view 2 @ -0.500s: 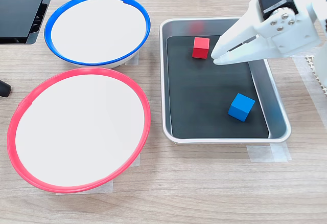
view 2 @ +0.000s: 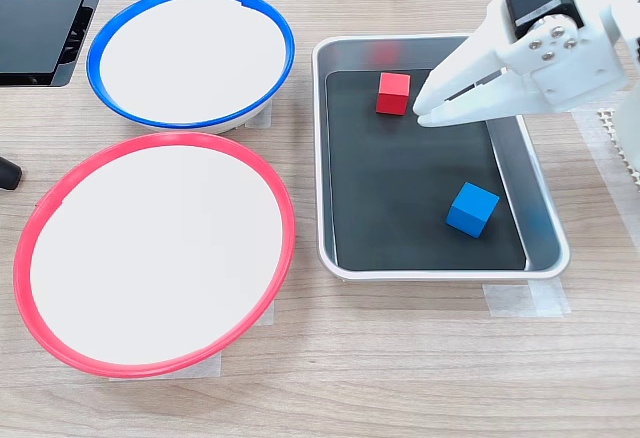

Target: Move two blocks tray to matching dishes

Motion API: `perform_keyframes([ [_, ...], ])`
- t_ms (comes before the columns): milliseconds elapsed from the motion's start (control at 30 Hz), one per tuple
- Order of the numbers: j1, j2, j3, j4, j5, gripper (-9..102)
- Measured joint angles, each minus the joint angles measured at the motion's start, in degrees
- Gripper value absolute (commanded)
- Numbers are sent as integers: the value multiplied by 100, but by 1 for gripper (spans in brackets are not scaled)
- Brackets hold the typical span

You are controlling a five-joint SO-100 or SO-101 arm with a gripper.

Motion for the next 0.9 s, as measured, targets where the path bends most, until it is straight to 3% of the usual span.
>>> perform_keyframes([
  [500,9,0,0,-114,-193,0],
  [733,97,-132,-264,-738,-2347,2],
  [900,-404,-1846,-1714,62,-3375,2],
])
